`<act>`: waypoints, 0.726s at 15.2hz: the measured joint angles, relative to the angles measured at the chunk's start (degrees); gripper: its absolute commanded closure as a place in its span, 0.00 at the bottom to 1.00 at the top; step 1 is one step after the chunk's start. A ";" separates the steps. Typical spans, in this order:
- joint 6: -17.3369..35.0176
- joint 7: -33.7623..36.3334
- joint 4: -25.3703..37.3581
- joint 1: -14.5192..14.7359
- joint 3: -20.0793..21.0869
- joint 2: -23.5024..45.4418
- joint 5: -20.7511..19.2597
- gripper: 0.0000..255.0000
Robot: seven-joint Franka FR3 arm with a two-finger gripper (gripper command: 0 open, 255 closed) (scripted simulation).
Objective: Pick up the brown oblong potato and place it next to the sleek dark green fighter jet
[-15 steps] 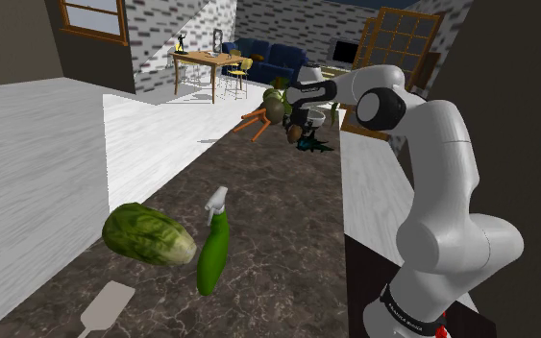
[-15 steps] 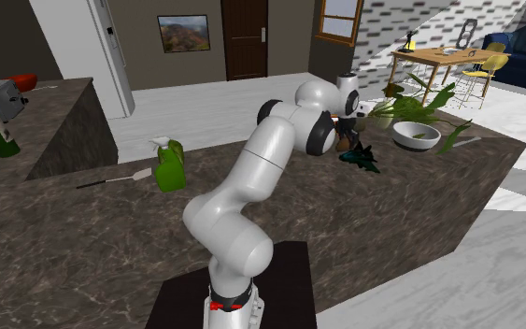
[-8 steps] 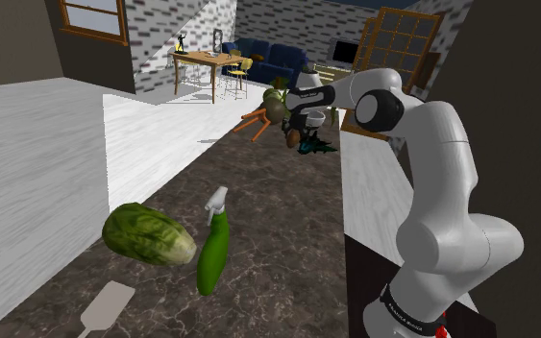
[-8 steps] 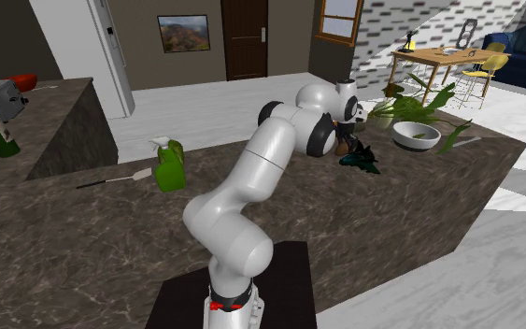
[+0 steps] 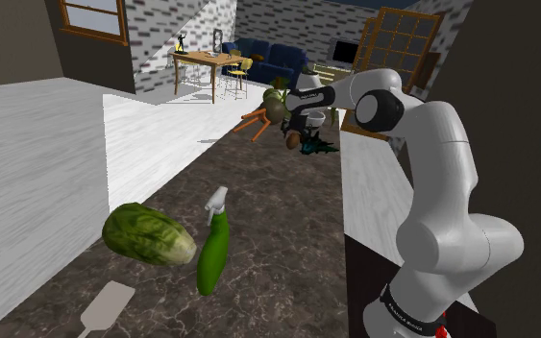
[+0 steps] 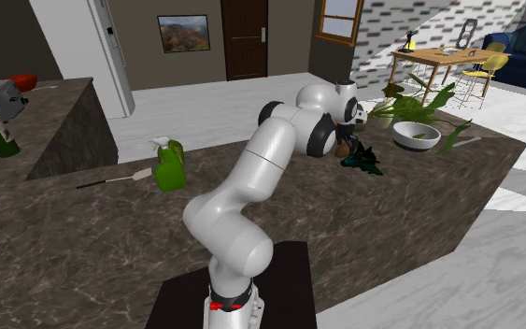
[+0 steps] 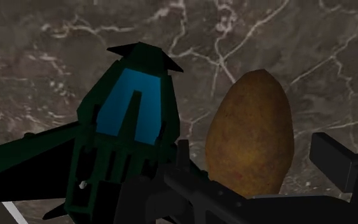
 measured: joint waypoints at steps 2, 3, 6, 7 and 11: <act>-0.61 -0.08 -0.21 -0.07 0.05 -0.70 0.09 0.00; -1.27 -0.11 -0.53 -0.10 0.14 -1.69 0.18 0.00; -3.27 -0.11 -1.40 -0.05 0.45 -4.58 0.47 0.00; -3.72 -0.19 -0.98 -0.04 0.47 -4.62 0.52 0.00; -4.14 -0.22 -0.58 0.02 0.49 -4.59 0.55 0.00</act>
